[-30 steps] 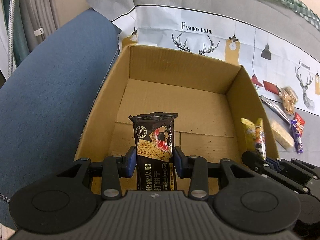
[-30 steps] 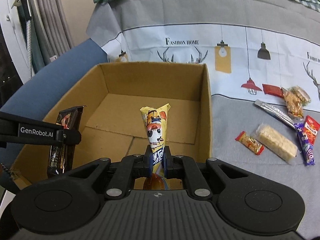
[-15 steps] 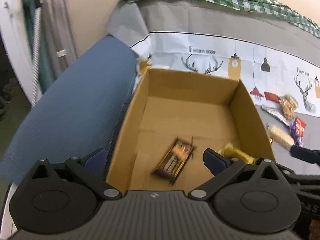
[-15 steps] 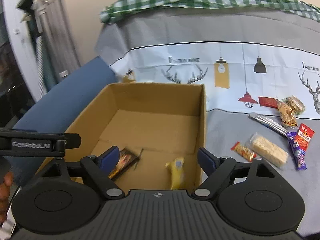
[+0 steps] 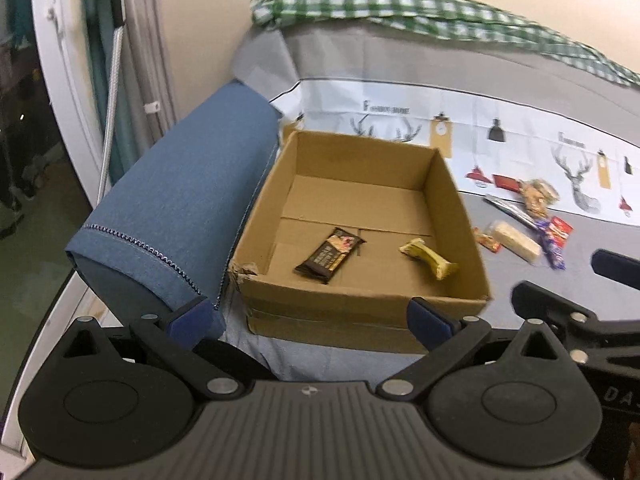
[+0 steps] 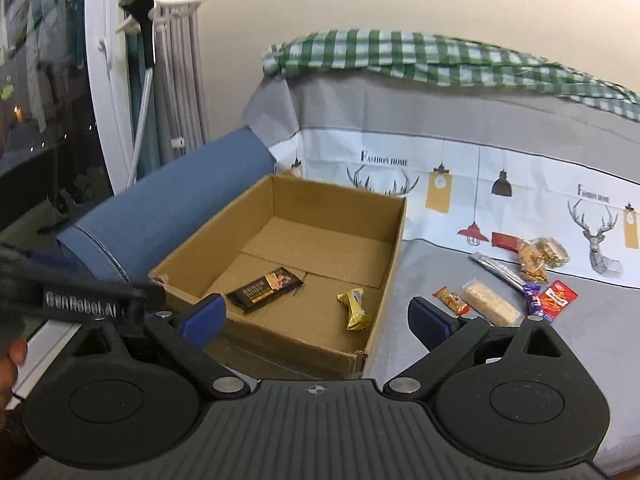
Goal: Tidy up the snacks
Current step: 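Move both tools back from the box toward the remaining snacks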
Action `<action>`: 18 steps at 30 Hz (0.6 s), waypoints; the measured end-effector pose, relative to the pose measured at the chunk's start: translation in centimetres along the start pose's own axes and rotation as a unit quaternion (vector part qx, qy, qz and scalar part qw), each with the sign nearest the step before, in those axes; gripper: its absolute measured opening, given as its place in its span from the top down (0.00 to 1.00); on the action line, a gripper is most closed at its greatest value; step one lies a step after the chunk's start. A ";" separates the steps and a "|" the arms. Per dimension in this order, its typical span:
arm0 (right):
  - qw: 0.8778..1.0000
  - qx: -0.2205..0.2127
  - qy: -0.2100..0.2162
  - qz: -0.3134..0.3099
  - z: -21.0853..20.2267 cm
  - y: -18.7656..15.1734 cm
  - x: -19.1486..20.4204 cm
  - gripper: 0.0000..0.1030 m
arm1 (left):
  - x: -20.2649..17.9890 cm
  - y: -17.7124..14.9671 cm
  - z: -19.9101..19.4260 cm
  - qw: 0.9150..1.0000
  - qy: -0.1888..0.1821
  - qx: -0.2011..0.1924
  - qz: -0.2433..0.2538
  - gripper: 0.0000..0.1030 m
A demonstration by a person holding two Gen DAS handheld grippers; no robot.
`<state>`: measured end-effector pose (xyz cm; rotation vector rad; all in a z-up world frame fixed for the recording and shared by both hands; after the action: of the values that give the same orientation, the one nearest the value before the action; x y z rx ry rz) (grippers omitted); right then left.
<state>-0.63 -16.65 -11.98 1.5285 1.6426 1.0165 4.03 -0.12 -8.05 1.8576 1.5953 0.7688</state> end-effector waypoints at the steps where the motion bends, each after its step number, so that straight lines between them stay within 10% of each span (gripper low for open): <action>1: 1.000 -0.003 0.000 0.001 -0.5 0.0 0.0 0.05 | -0.2 -0.1 -0.6 1.000 0.000 -0.006 0.004 0.00; 18: 0.998 -0.057 0.007 0.004 -6.5 -0.2 0.6 0.04 | -0.8 -0.4 -5.3 0.999 0.010 -0.049 0.006 0.00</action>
<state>-6.45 -16.75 -9.10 1.4574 1.5605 1.1077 -0.26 -0.58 -4.83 1.7967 1.5312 0.8579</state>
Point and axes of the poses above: each gripper's, at about its wrist camera, not at the fingertips, and z roughly the way its jaws point, x to its left, y to its top, the point moved 5 cm from there along z, roughly the way its jaws point, and after that the axes turned 1 degree about z, right-handed, at the moved point
